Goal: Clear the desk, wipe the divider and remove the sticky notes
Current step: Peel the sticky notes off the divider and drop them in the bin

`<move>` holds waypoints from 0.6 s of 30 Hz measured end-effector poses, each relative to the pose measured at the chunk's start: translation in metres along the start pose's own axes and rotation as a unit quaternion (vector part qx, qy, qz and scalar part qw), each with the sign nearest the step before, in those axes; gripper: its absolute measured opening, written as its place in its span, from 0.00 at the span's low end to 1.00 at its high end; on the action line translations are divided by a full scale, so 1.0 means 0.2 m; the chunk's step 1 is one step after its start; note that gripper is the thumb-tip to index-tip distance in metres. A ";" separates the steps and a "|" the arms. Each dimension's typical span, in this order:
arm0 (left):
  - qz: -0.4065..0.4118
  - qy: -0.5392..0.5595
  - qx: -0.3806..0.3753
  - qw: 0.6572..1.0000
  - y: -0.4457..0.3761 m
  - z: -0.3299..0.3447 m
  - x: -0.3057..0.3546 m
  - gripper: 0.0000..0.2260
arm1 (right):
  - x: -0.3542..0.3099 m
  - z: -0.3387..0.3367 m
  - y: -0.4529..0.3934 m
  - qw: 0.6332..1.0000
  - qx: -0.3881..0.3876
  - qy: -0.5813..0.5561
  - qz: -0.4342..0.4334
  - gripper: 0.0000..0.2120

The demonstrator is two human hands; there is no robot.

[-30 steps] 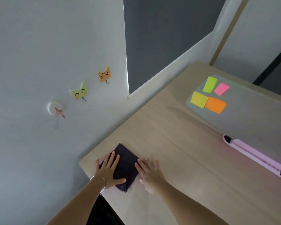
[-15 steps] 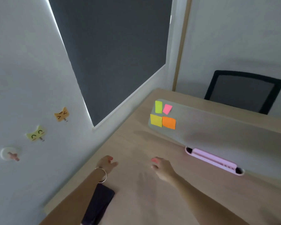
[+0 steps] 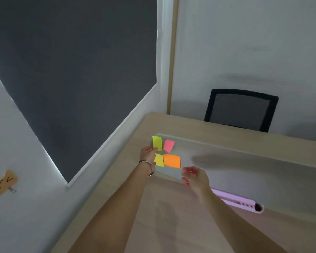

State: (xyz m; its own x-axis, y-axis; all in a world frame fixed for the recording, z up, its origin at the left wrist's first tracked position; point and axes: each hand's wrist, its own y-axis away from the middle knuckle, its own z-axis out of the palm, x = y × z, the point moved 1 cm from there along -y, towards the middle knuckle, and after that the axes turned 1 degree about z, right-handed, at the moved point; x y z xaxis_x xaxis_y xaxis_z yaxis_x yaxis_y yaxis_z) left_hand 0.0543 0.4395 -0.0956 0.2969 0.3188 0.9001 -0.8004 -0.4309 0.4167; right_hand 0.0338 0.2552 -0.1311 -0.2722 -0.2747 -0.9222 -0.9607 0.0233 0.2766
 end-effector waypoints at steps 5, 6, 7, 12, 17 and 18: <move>0.063 -0.023 -0.018 0.998 -0.15 0.02 -0.05 0.09 | -0.20 0.17 -0.12 0.998 -0.003 -0.062 -0.003 0.04; 0.070 -0.022 -0.027 0.997 -0.16 0.01 -0.06 0.09 | -0.23 0.21 -0.14 0.998 -0.002 -0.057 -0.007 0.06; 0.077 -0.020 -0.038 0.996 -0.16 -0.01 -0.08 0.08 | -0.26 0.24 -0.16 0.999 0.003 -0.051 -0.011 0.07; 0.087 -0.054 -0.024 0.994 -0.21 -0.20 -0.25 0.09 | -0.31 0.36 -0.24 0.998 0.033 -0.052 -0.023 0.08; 0.077 -0.101 0.000 0.992 -0.33 -0.27 -0.40 0.07 | -0.18 0.33 -0.19 0.996 0.049 -0.014 -0.079 0.04; 0.078 -0.102 -0.004 0.992 -0.34 -0.26 -0.41 0.05 | -0.12 0.31 -0.17 0.994 0.065 0.020 -0.084 0.04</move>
State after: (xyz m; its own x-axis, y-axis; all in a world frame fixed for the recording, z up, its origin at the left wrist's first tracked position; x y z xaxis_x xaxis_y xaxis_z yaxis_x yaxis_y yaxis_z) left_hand 0.0579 0.4859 -0.2037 0.2672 0.0698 0.9611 -0.8494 -0.4539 0.2692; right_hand 0.0691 0.3205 -0.1352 -0.1079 -0.3224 -0.9404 -0.9920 0.0966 0.0807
